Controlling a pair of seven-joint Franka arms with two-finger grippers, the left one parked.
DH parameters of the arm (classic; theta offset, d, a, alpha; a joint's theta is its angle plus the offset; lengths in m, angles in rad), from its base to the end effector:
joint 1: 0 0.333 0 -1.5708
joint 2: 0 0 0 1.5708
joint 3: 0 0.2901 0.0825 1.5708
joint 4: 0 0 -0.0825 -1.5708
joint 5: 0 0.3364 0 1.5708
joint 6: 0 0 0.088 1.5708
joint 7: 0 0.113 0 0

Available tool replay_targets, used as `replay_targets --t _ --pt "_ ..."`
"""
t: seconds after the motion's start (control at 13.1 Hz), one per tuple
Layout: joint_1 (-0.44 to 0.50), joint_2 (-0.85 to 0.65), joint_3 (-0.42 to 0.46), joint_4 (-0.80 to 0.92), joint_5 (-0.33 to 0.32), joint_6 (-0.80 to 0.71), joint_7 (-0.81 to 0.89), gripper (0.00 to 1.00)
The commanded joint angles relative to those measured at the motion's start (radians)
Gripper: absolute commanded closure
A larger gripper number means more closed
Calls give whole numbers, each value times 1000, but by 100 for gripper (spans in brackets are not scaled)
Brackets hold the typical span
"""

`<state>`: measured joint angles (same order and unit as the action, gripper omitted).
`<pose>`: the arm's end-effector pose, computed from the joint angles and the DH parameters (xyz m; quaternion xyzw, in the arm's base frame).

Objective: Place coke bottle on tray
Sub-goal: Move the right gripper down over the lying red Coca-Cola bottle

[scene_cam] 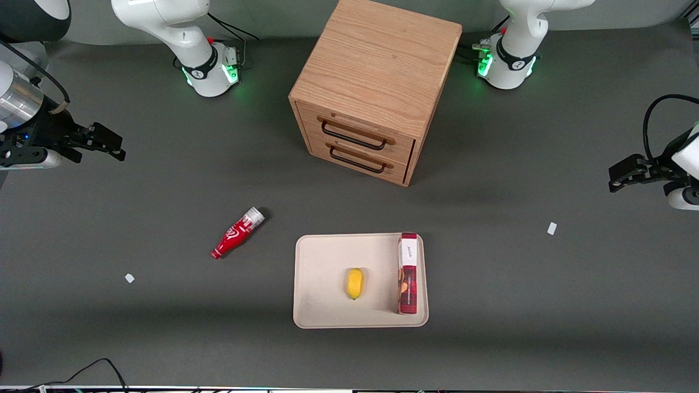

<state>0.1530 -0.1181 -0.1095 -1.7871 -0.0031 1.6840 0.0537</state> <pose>0.4801 0.0179 0.5679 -1.0000 0.0046 -0.0069 0.0052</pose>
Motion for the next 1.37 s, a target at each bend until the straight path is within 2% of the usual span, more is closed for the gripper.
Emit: replay_targets --t 0.0,0.38,0.61,0.91,1.14,1.3 --pt "6 14 -4 31 -20 -24 15 0" --pt "14 64 5 43 5 -7 81 0" --pt "40 162 49 96 9 16 279 0" --pt "40 308 123 84 18 156 613 0" --pt "40 400 168 20 20 297 845 0" --pt "40 420 183 -78 20 432 916 0"
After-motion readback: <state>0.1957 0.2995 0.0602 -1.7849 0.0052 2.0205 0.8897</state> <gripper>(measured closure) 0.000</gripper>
